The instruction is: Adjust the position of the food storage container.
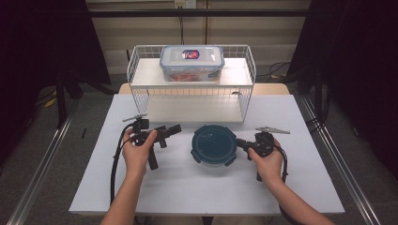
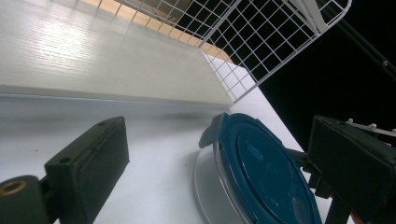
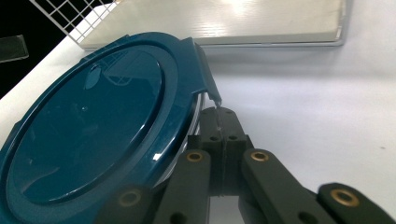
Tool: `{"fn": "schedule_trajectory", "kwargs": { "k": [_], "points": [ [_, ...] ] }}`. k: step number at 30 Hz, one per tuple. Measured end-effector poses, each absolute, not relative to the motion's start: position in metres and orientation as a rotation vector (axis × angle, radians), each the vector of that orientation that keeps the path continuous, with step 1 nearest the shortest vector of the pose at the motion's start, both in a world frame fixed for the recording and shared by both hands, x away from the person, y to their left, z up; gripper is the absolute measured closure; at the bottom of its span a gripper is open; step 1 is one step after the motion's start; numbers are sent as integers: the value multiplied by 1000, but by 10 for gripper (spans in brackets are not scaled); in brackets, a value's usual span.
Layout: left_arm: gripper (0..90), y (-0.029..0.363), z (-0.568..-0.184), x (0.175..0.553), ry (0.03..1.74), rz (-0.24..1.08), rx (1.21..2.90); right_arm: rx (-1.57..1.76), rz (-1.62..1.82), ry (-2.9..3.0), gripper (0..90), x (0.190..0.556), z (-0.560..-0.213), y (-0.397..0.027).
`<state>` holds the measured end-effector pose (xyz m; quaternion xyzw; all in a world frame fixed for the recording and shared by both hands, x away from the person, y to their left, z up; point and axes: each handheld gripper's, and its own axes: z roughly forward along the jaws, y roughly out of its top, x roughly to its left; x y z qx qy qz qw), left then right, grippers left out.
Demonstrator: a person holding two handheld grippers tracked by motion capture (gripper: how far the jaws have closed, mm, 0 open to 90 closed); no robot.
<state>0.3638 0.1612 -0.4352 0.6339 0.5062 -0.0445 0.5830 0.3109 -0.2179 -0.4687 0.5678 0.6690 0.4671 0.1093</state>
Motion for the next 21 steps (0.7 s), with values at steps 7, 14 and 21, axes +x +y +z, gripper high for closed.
{"fn": "schedule_trajectory", "kwargs": {
  "k": [7,14,21],
  "points": [
    [56,164,-435,361,1202,-100,1455,1651,1380,1992,900,314,-469,-208],
    [56,167,-435,359,1226,-95,1434,1630,1402,2008,900,317,-470,-202],
    [56,168,-436,359,1207,-109,1459,1652,1419,2011,900,317,-471,-202]
  ]
}}
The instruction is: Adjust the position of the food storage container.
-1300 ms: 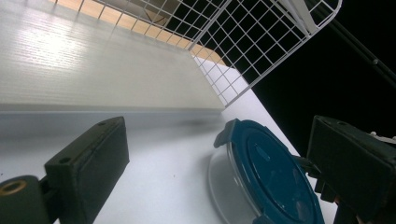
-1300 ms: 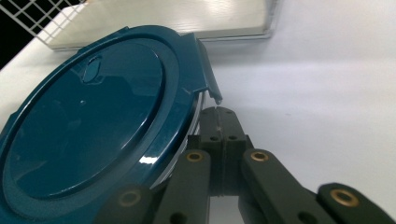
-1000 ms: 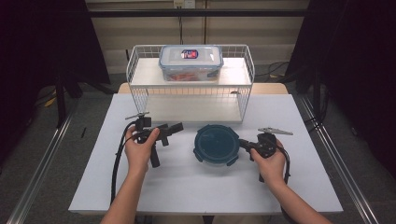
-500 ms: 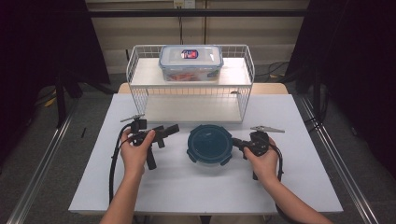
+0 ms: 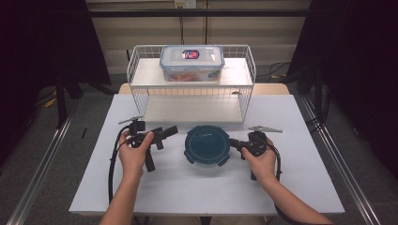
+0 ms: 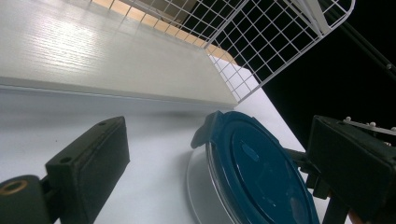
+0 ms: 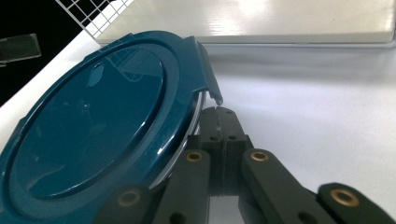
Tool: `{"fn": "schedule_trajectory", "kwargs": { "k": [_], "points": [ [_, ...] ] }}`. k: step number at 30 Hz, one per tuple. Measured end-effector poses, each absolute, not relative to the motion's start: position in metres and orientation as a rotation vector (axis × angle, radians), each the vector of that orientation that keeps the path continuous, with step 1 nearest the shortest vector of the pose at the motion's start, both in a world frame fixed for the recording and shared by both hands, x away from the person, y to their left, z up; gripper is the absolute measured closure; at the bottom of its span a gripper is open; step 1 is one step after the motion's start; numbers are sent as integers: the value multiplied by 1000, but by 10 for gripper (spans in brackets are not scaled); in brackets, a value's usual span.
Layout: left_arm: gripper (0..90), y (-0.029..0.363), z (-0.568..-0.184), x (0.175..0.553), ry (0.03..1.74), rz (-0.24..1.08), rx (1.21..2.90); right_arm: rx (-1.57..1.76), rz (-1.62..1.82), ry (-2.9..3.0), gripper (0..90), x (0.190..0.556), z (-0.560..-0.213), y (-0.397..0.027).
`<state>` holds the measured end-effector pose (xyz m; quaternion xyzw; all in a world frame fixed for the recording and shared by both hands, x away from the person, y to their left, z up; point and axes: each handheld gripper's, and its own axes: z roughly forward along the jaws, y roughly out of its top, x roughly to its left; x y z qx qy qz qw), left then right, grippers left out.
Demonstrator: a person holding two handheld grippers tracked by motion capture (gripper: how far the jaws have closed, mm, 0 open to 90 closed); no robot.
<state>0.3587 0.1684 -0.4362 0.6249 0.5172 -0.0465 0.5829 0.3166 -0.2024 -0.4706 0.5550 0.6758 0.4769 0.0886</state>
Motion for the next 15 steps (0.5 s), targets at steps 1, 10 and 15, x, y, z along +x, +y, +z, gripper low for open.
{"fn": "schedule_trajectory", "kwargs": {
  "k": [1,10,15],
  "points": [
    [56,169,-436,359,1202,-123,1462,1655,1428,2008,900,316,-470,-203],
    [57,168,-439,357,1211,-140,1449,1749,1502,1898,718,311,-468,-219],
    [57,165,-441,356,1208,-157,1456,1799,1617,1804,597,306,-462,-228]
  ]
}}
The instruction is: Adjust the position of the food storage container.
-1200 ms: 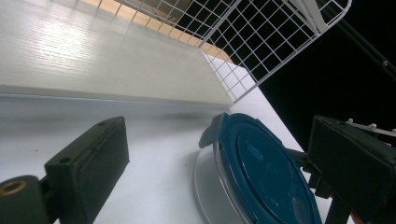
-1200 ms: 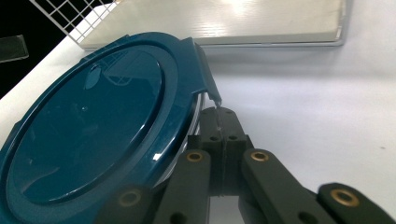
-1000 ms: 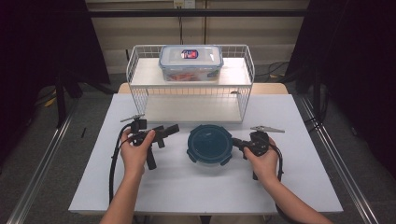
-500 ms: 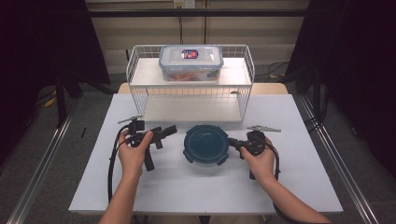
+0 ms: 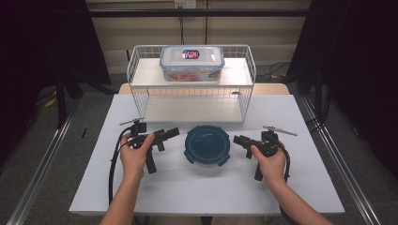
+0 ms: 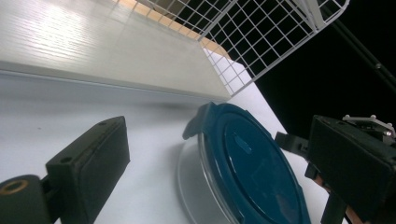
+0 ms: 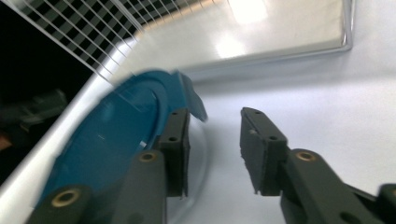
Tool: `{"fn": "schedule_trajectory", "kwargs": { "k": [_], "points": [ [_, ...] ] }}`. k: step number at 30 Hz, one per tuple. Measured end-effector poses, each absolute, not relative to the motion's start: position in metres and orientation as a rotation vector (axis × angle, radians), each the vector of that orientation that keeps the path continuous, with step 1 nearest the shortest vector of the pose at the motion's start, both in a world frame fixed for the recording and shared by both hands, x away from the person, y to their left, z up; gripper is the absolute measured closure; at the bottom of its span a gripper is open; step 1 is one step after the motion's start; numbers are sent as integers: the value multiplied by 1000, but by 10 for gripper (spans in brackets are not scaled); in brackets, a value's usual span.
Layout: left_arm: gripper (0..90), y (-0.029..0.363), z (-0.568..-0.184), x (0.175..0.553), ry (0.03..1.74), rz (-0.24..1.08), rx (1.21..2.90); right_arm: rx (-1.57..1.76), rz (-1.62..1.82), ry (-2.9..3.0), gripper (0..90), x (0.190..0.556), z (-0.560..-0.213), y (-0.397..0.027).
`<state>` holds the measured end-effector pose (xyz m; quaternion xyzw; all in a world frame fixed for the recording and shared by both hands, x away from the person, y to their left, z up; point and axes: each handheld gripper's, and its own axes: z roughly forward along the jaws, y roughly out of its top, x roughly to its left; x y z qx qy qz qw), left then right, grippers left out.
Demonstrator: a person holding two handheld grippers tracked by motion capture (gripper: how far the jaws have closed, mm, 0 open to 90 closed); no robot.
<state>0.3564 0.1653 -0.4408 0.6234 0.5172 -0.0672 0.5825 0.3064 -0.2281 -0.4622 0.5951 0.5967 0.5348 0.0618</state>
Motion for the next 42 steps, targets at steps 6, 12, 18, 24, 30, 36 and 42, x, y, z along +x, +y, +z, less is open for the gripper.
{"fn": "schedule_trajectory", "kwargs": {
  "k": [6,12,18,24,30,36,42],
  "points": [
    [50,160,-447,355,1216,-208,1458,1865,1800,1724,511,304,-460,-230],
    [37,156,-455,358,1239,-275,1456,1904,1850,1750,513,307,-470,-225],
    [128,150,-463,358,1250,-323,1462,1883,1850,1803,543,308,-475,-220],
    [288,145,-471,358,1270,-334,1485,1932,1847,1816,586,308,-478,-219],
    [376,142,-475,359,1280,-348,1481,1982,1847,1806,613,308,-480,-219],
    [439,139,-477,358,1287,-380,1487,1991,1850,1806,646,307,-480,-218],
    [518,137,-479,357,1306,-403,1483,1997,1858,1804,661,307,-480,-216]
  ]
}}
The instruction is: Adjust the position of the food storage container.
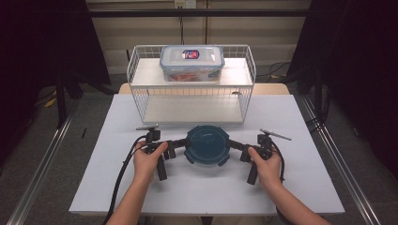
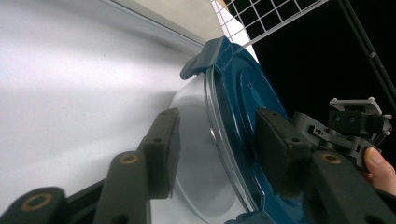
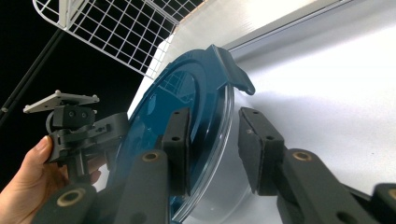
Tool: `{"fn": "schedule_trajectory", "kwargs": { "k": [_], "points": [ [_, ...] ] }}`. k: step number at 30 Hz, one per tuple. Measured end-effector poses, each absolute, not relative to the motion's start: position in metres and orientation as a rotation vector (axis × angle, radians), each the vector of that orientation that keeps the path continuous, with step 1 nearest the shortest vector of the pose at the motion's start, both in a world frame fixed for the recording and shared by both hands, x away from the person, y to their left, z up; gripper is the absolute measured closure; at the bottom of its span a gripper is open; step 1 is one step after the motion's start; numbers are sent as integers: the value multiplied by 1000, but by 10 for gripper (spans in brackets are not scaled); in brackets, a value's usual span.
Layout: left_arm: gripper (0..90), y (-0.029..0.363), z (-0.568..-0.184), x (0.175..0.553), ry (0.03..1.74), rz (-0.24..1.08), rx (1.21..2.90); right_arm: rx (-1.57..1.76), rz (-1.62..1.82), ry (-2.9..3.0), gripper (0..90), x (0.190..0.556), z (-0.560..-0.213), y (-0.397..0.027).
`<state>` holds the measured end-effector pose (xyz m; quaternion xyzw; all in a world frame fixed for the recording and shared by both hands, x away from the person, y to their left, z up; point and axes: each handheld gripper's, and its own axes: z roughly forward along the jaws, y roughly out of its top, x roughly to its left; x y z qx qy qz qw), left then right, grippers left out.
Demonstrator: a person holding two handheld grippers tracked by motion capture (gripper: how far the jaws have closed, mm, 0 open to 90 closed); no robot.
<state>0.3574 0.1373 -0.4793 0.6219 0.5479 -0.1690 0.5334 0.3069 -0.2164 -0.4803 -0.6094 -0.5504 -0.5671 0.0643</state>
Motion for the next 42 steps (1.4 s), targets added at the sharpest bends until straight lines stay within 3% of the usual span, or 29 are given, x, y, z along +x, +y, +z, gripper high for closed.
{"fn": "schedule_trajectory", "kwargs": {
  "k": [2,14,31,42],
  "points": [
    [530,137,-480,357,1315,-395,1468,-1834,-1710,-1645,692,307,-480,-216],
    [635,137,-480,355,1330,-454,1429,-1835,-1700,-1594,680,306,-483,-215],
    [652,136,-483,350,1356,-455,1368,-1901,-1718,-1491,709,300,-485,-213],
    [723,137,-480,345,1385,-420,1324,-1927,-1725,-1331,739,298,-490,-216]
  ]
}}
